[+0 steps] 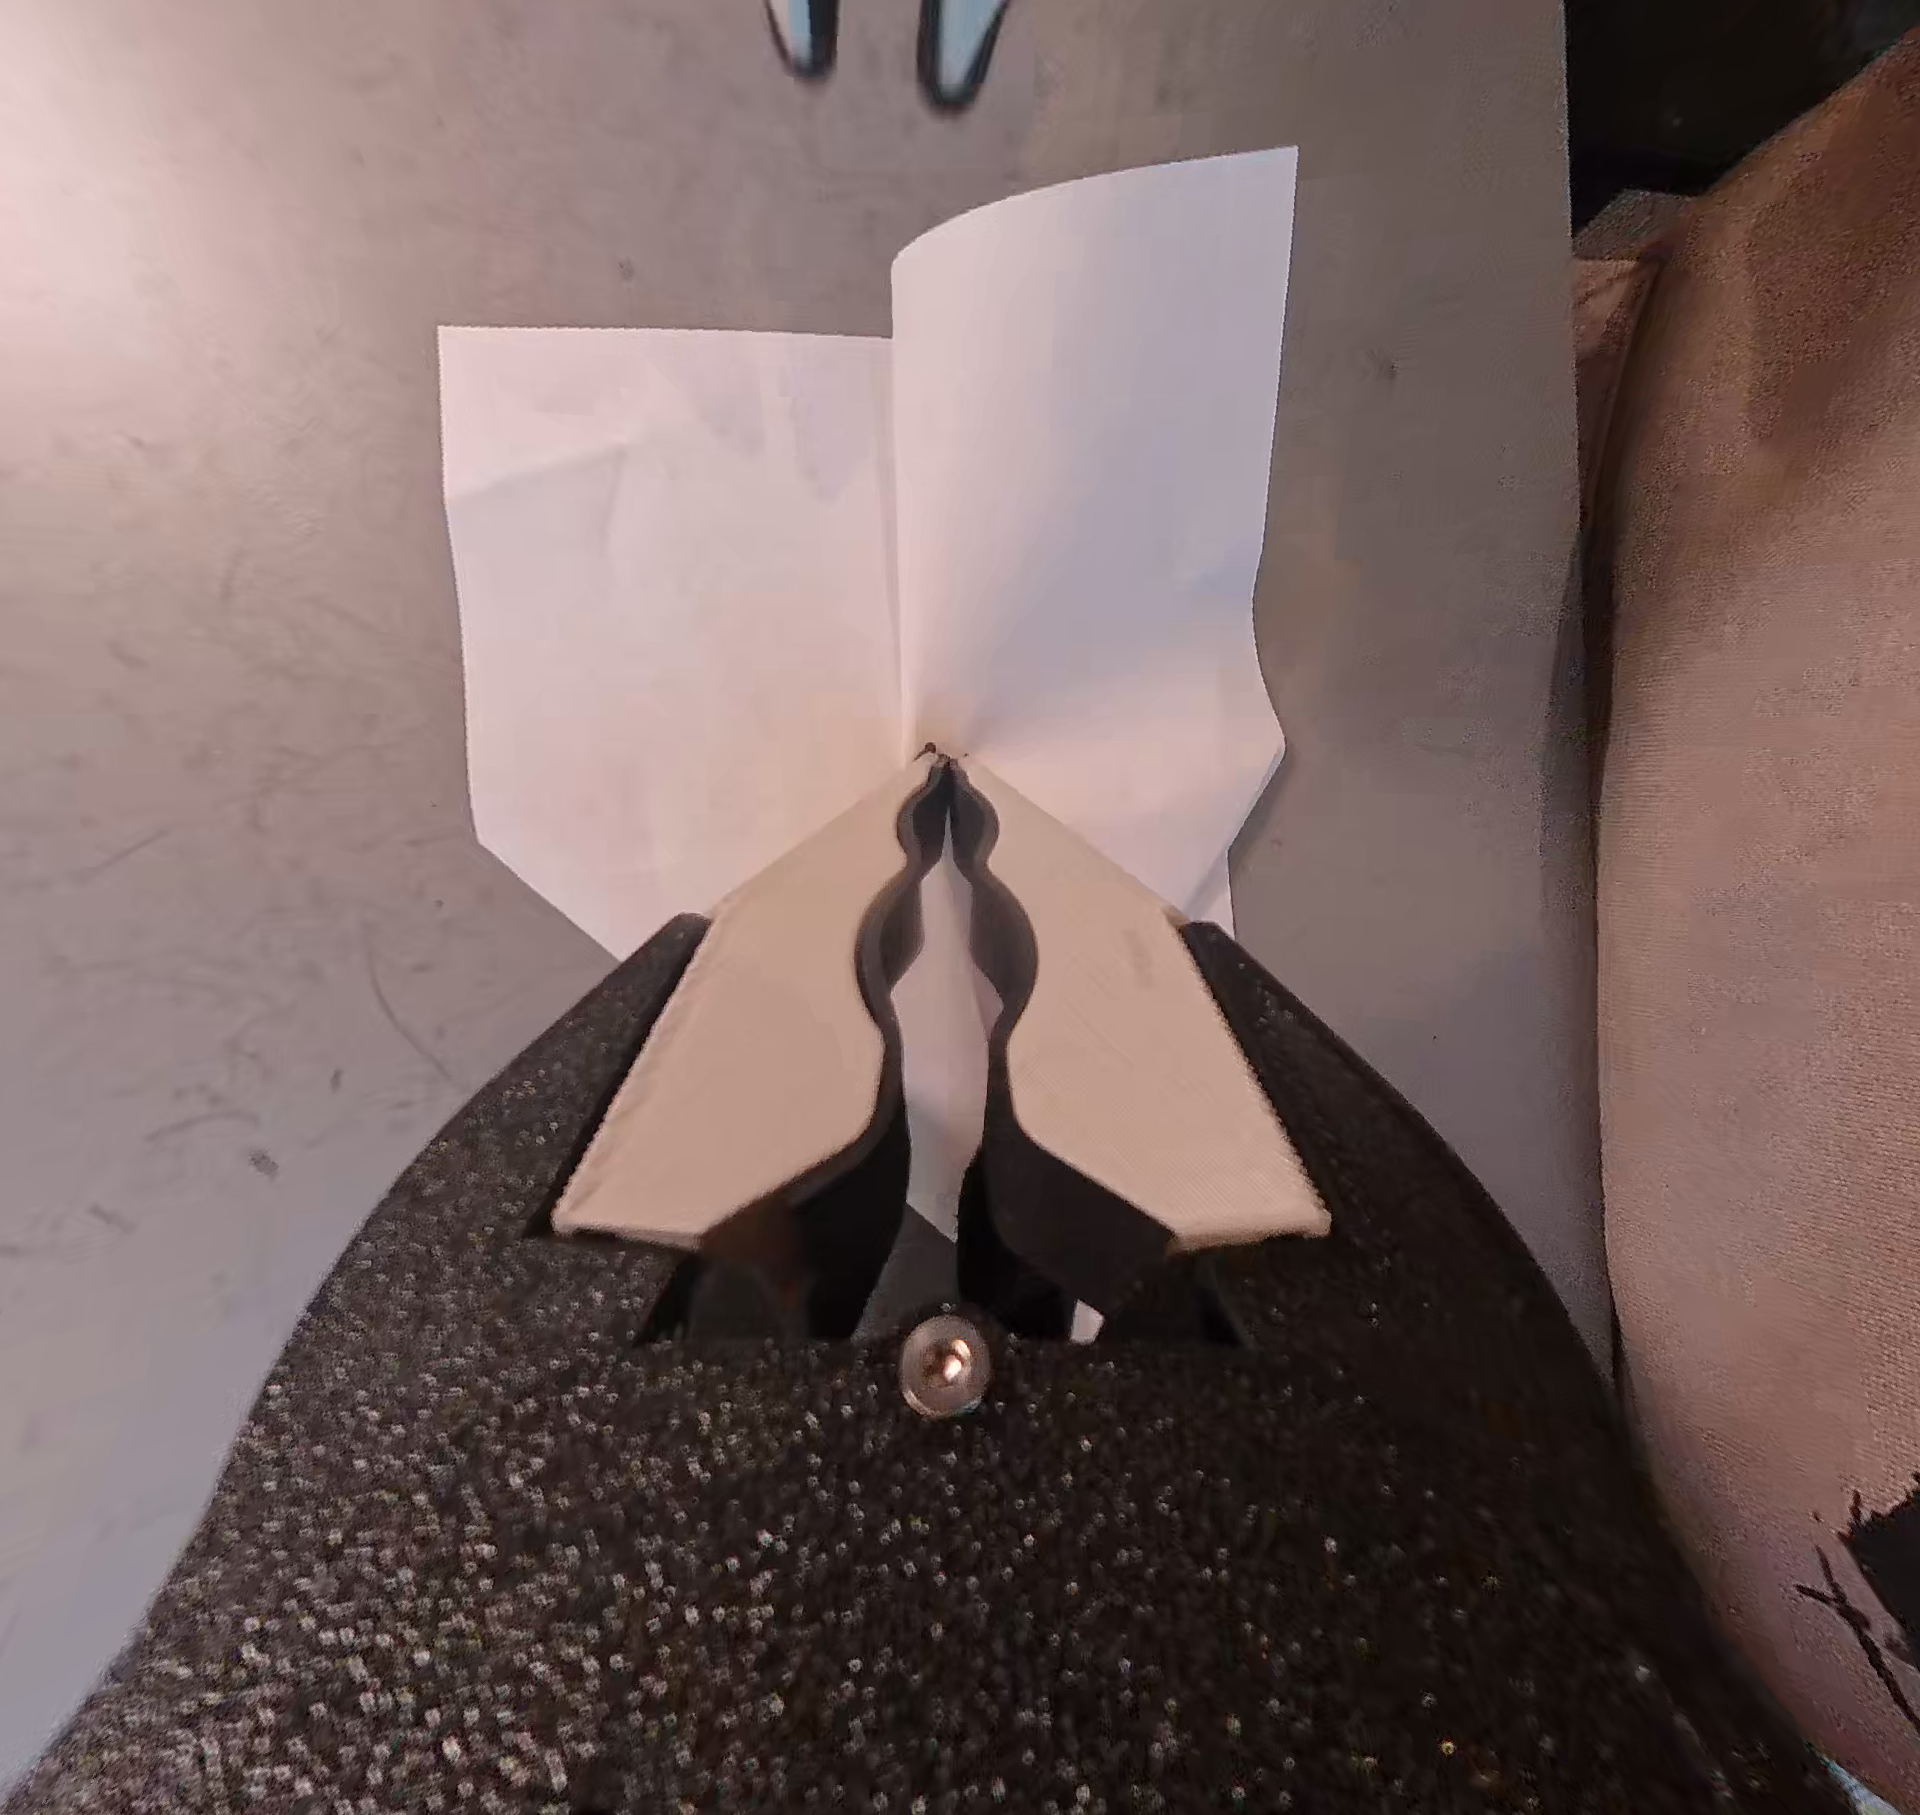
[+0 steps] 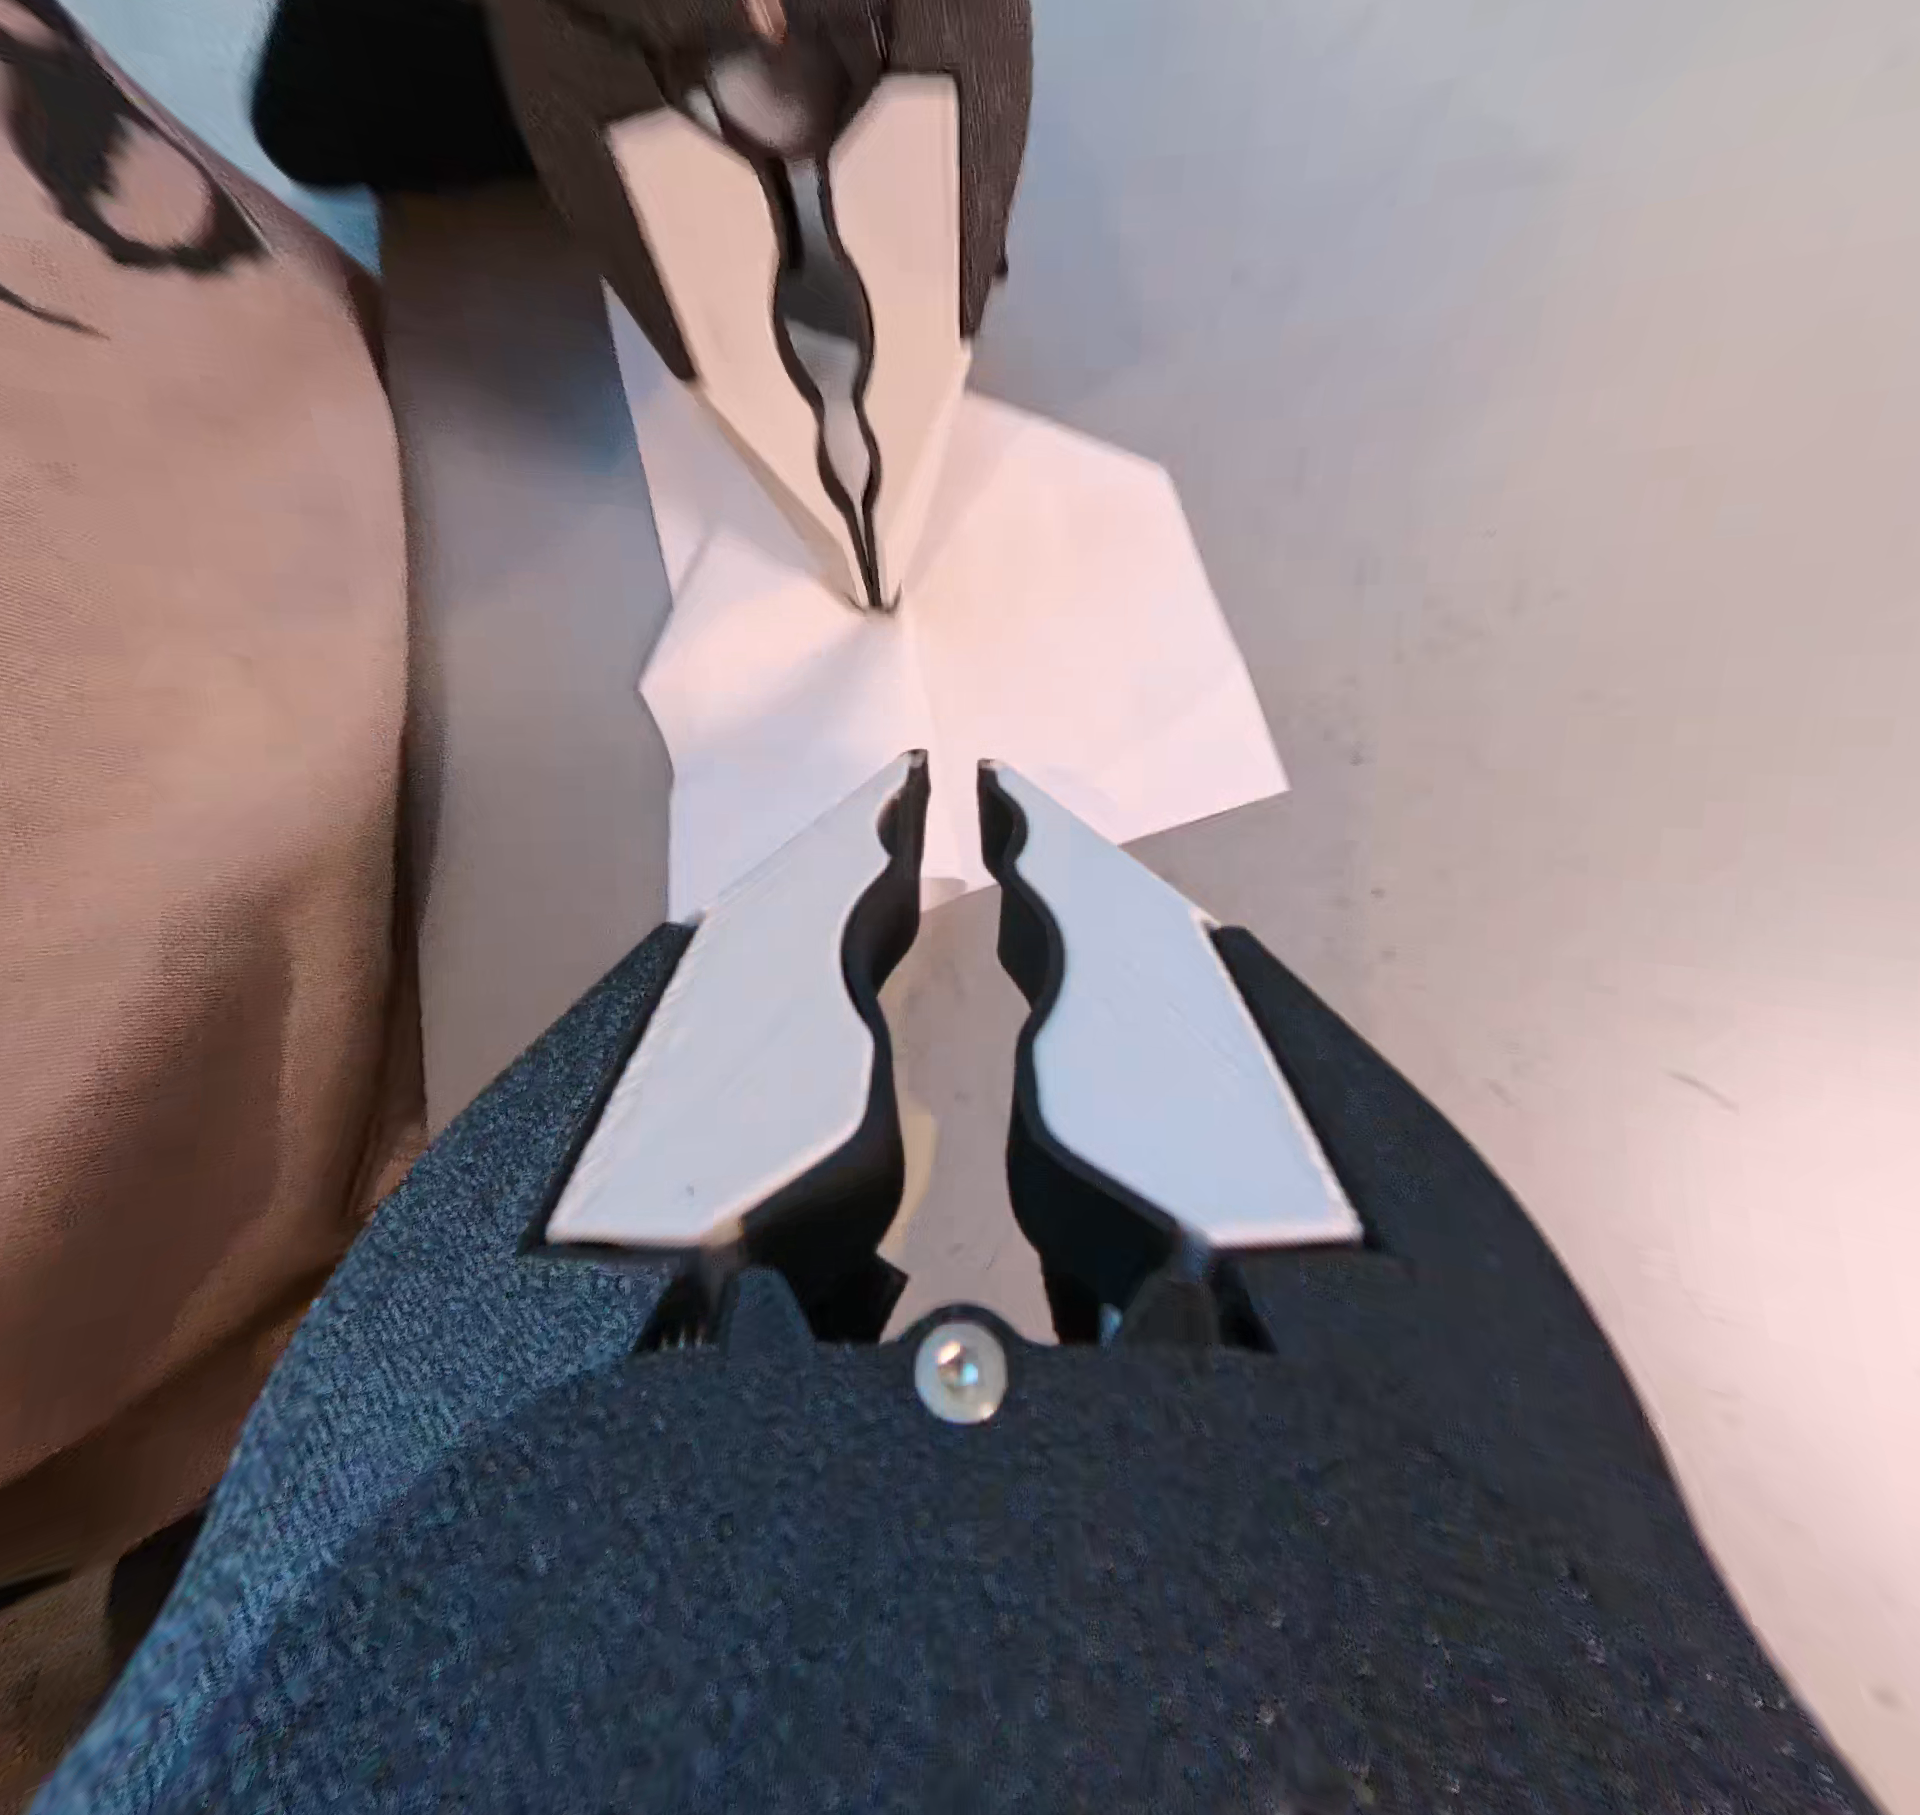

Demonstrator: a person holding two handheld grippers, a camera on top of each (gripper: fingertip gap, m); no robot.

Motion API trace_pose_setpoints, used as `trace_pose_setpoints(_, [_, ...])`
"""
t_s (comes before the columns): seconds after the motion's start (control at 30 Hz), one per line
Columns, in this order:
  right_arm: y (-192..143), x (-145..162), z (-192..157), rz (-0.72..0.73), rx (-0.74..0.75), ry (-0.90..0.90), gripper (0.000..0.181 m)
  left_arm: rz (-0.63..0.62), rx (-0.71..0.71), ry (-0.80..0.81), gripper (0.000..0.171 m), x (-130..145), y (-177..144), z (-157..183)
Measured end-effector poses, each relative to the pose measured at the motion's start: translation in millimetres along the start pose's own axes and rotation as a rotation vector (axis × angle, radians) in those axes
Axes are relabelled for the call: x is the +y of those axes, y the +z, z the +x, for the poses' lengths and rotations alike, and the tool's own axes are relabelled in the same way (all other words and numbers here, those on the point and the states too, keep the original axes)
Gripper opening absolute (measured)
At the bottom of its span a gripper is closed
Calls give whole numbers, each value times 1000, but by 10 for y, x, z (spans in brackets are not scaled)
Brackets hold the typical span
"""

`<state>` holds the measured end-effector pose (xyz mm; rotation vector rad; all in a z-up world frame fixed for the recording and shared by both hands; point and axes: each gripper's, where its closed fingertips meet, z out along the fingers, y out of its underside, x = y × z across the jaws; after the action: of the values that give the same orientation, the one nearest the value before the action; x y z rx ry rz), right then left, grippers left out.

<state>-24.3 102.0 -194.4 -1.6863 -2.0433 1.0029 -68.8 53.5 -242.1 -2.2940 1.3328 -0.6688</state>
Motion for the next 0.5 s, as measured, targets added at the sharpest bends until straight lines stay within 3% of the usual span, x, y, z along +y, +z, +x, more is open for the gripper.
trace_pose_setpoints(0.13, [348,251,-28,-157,-68,35,15,39,13,-16,0,2,-3,2])
trace_pose_setpoints(0.2, [377,262,-43,-173,-69,22,22,60,22,-27,0,4,-7,5])
trace_pose_setpoints(0.4, [391,287,-24,-248,35,-108,20,145,77,-88,0,-53,-99,32])
trace_pose_setpoints(0.5, [395,281,-21,-239,47,-77,20,221,69,-93,16,-128,-339,109])
